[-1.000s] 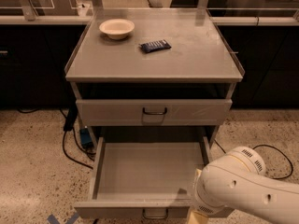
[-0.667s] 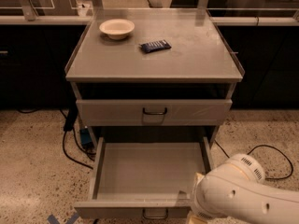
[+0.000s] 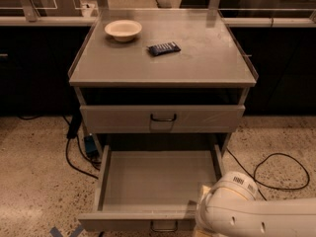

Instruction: Close middle drawer

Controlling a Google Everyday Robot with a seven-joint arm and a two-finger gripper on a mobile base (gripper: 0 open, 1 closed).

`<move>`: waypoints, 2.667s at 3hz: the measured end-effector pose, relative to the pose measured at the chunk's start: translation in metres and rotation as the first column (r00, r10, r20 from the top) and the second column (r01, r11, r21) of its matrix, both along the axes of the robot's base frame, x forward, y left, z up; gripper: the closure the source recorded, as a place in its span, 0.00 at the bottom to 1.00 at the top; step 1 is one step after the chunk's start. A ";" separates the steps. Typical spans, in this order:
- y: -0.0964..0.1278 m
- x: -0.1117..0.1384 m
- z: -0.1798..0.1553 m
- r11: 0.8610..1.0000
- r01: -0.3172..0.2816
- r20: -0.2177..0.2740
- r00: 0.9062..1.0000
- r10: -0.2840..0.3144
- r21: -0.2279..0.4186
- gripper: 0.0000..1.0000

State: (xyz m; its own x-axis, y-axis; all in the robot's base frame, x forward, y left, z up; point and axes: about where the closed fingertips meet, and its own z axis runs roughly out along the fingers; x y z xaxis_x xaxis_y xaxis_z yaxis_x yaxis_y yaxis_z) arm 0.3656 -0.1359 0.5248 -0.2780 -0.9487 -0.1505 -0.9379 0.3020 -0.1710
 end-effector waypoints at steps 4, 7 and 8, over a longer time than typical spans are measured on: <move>-0.011 0.026 -0.073 0.999 0.010 0.015 1.000 -0.009 -0.045 0.00; 0.019 0.034 -0.154 0.996 -0.083 -0.106 0.991 0.084 0.017 0.00; 0.022 0.041 -0.148 0.996 -0.085 -0.073 0.994 0.085 -0.003 0.00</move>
Offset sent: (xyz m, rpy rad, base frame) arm 0.0283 -0.0037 -0.1124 -0.0753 0.0138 -0.0641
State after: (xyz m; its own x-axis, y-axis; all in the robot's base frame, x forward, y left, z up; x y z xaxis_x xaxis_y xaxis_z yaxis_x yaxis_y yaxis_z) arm 0.4069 -0.1137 0.3764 -0.2065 -0.9702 -0.1265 -0.9701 0.2199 -0.1028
